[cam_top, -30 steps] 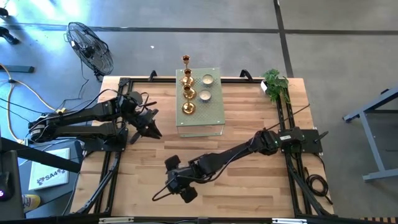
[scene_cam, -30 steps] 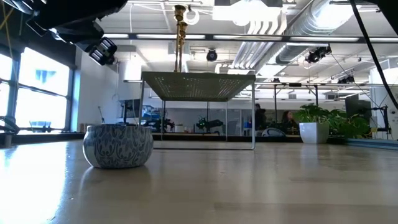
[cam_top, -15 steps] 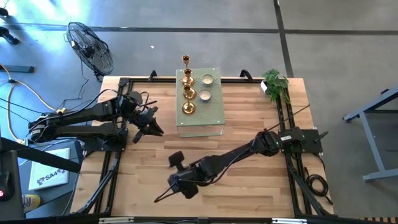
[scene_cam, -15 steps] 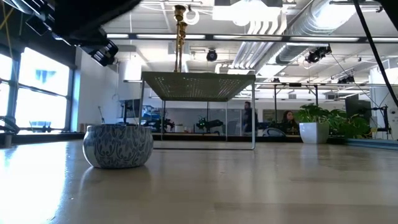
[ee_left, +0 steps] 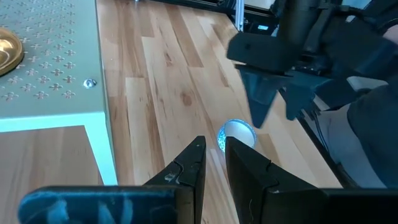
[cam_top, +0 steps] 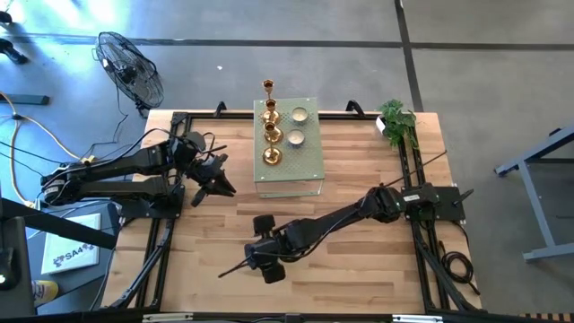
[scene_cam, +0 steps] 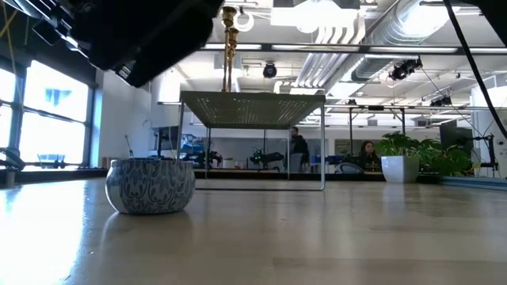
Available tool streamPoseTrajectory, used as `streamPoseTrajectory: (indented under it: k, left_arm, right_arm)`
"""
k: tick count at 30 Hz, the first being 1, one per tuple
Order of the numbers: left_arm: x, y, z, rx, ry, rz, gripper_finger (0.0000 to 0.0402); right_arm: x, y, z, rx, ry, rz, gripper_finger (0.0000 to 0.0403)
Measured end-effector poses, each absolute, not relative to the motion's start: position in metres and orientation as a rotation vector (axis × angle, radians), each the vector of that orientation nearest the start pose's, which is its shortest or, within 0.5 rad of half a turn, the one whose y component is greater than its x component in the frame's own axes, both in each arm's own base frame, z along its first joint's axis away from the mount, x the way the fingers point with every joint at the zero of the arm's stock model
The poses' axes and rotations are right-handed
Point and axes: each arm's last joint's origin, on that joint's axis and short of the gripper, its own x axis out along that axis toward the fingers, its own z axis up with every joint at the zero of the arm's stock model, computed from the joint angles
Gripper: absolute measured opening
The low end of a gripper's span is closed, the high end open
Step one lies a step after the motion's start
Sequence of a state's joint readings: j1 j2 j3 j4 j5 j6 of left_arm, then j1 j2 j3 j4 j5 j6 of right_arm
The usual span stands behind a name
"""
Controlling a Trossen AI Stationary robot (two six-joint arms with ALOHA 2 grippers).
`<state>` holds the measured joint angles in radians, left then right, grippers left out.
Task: Pick & Place candle stick holders
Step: Put the blue scented candle on the shelf aligned with the blue scented candles
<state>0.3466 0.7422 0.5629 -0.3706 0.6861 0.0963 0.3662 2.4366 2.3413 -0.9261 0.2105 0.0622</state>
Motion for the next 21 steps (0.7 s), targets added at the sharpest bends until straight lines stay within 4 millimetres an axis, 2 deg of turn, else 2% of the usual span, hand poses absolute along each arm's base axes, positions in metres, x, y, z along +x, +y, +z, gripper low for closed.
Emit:
streamPoseTrajectory:
  k: [12,21]
  left_arm:
    - [0.150,0.034,0.247,-0.198,0.492,-0.355,0.0060]
    - [0.149,0.034,0.247,-0.205,0.501,-0.356,0.0060]
  right_arm:
    - [0.488,0.175,0.214,-0.160,1.082,0.114,0.0396]
    - [0.489,0.173,0.184,-0.098,1.136,0.141,0.0396]
